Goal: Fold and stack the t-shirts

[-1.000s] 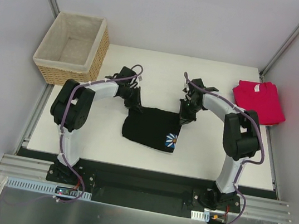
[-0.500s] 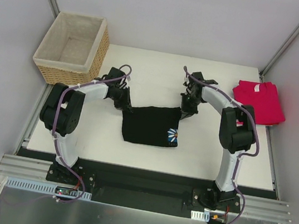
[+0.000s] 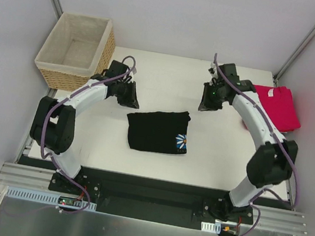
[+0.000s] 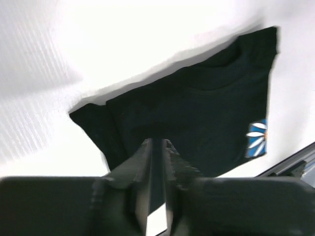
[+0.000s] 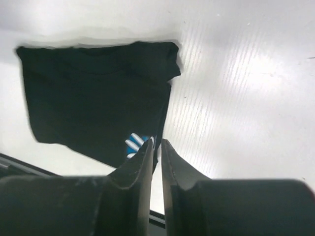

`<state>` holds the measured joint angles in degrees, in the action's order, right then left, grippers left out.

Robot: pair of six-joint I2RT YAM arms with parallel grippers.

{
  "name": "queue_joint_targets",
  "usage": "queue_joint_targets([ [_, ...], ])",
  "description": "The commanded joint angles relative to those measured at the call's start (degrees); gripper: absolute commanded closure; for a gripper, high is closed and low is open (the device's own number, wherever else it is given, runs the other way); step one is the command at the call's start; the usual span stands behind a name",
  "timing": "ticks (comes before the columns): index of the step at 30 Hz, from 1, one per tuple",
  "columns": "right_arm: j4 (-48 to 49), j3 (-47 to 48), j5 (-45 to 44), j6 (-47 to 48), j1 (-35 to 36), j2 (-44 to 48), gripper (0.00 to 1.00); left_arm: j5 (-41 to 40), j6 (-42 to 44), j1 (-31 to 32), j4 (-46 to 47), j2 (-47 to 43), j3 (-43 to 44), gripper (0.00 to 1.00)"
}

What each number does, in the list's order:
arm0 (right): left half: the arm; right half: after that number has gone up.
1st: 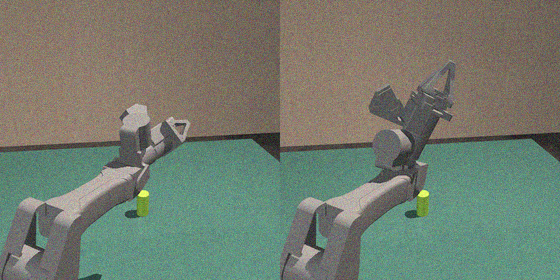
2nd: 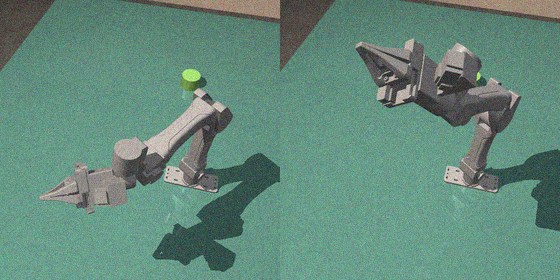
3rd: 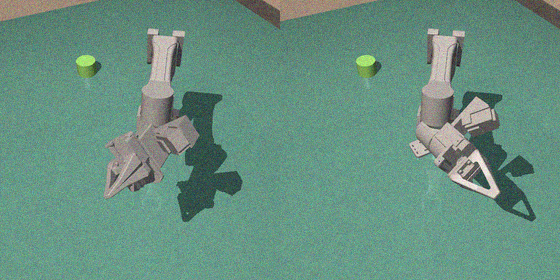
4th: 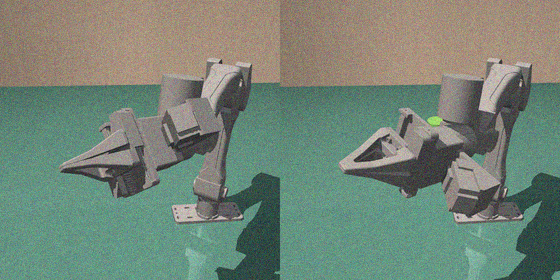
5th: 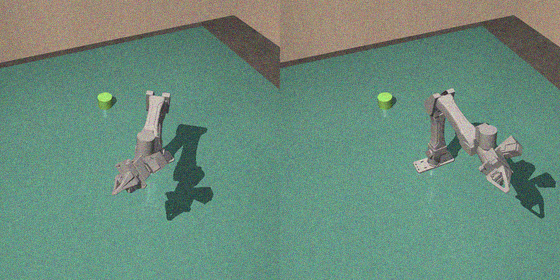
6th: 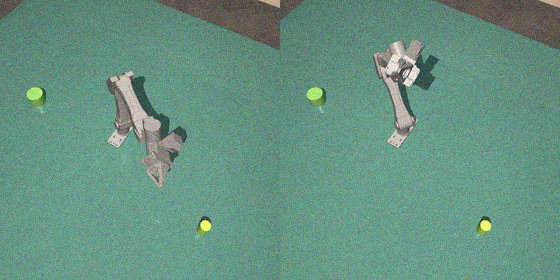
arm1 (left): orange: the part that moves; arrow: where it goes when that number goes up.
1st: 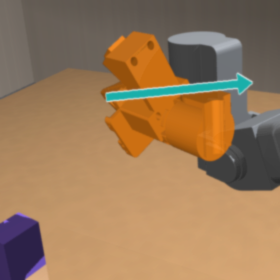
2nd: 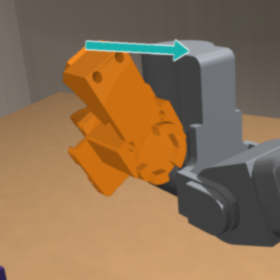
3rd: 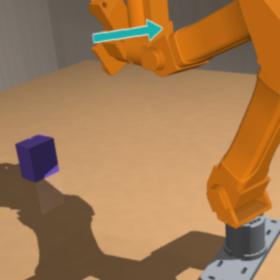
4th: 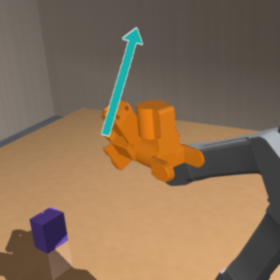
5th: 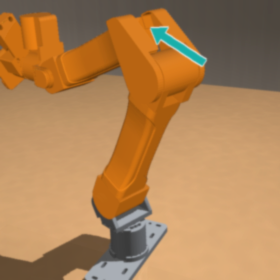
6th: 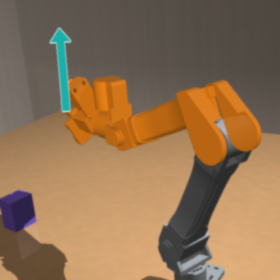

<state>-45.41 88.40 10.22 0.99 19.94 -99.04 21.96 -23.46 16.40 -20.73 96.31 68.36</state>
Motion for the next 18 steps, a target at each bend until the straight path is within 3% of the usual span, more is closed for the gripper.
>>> queue_joint_targets([
  [1, -5.56, 0.46, -5.09, -0.73, -0.69, 8.94, 0.79, -0.86, 2.19, -0.5, -3.79, -5.52, 2.75, 0.81],
  [3, -6.62, -0.5, -8.27, -0.73, -3.22, 10.53, 0.75, -0.77, 2.28, -0.5, -4.23, -7.18, 2.4, 0.73],
  [7, -4.61, -5.51, -4.35, -0.73, -14.03, 13.0, 0.73, -1.3, 2.11, -0.5, -4.58, -10.87, 0.99, 0.73],
  [12, -4.25, -7.98, -5.91, 2.78, -25.63, 12.04, 0.75, -0.51, 1.14, -0.5, -4.67, -15.71, -1.12, 0.74],
  [18, -4.95, -5.52, -11.68, 5.51, -30.92, 9.05, 0.75, 1.42, -0.18, -0.41, -4.58, -17.12, -4.37, 0.74],
])
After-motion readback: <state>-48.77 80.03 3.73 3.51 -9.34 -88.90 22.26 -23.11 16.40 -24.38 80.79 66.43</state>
